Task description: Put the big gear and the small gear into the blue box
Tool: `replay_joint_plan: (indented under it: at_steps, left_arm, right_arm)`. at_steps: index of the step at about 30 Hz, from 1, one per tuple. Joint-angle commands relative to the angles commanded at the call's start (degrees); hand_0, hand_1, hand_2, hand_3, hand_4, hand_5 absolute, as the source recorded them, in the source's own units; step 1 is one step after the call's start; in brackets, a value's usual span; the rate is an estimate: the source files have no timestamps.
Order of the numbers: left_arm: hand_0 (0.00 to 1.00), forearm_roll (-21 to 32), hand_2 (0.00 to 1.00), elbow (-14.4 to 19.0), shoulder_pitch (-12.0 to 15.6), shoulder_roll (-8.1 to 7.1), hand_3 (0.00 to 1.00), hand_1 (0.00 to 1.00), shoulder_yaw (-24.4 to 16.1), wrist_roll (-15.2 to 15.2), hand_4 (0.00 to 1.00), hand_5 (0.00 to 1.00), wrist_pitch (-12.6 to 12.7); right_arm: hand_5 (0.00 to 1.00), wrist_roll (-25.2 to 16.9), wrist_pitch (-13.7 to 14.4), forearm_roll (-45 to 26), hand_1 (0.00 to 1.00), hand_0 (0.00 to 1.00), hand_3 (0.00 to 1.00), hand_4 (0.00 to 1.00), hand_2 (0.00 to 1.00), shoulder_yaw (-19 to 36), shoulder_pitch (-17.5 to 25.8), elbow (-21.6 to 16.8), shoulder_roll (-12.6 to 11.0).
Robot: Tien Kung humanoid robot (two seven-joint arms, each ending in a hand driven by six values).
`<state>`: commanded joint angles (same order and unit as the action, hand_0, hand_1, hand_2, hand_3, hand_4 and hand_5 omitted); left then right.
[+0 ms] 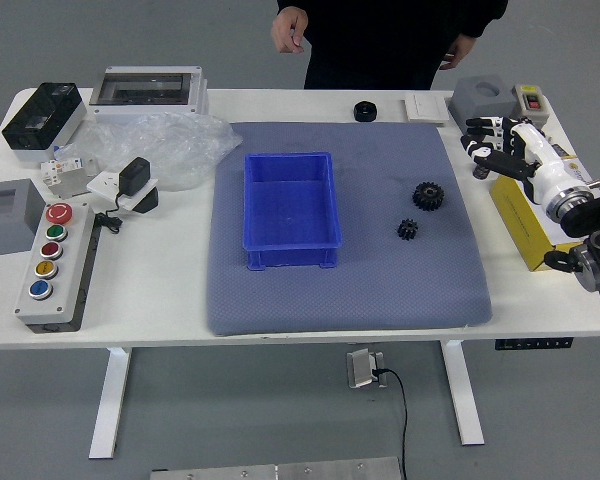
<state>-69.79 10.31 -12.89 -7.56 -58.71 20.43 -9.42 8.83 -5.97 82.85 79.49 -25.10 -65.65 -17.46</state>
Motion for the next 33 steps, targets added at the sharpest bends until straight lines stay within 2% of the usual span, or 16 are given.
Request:
replay_joint_plan:
  at_steps: [3, 4, 9, 10, 21, 22, 33]
  left_arm:
    - [0.825, -0.1, 0.78, 0.0, 0.0, 0.0, 0.76, 0.787, 0.0, 0.0, 0.664, 0.38, 0.0]
    - [0.825, -0.1, 0.781, 0.0, 0.0, 0.0, 0.76, 0.787, 0.0, 0.0, 0.664, 0.38, 0.0]
    - [0.825, 0.0, 0.781, 0.0, 0.0, 0.03, 0.76, 0.787, 0.0, 0.0, 0.664, 0.38, 0.0]
    - [0.825, 0.1, 0.781, 0.0, 0.0, 0.04, 0.76, 0.787, 0.0, 0.0, 0.664, 0.379, 0.0]
    - [0.825, 0.3, 0.781, 0.0, 0.1, 0.14, 0.76, 0.787, 0.0, 0.1, 0.664, 0.379, 0.0]
    - [0.825, 0.3, 0.781, 0.0, 0.1, 0.15, 0.759, 0.787, 0.0, 0.1, 0.664, 0.38, 0.0]
    - [0.824, 0.3, 0.78, 0.0, 0.0, 0.28, 0.759, 0.787, -0.1, 0.2, 0.664, 0.381, 0.0]
  right_arm:
    - [0.182, 0.6, -0.4, 2.5, 0.746, 0.849, 0.85, 0.598, 0.8, -0.8, -0.7, 0.4, -0.1]
    - [0.138, 1.0, -0.8, 4.1, 0.785, 0.855, 0.832, 0.581, 0.859, -1.3, -1.2, 0.7, -0.1]
    - [0.138, 2.8, -2.2, 11.6, 0.785, 0.855, 0.832, 0.581, 0.859, -3.3, -3.2, 1.6, 0.1]
    - [0.127, 3.1, -2.4, 12.9, 0.827, 0.863, 0.835, 0.58, 0.9, -3.6, -3.5, 1.6, 0.2]
    - [0.113, 6.0, -4.8, 28.2, 0.83, 0.848, 0.836, 0.572, 0.926, -7.7, -5.9, 1.9, 1.0]
    - [0.08, 6.2, -5.0, 29.4, 0.833, 0.84, 0.83, 0.561, 0.923, -8.0, -6.0, 1.9, 1.0]
    - [0.072, 8.1, -7.3, 39.0, 0.837, 0.843, 0.861, 0.561, 0.944, -12.0, -7.8, 2.8, 1.6]
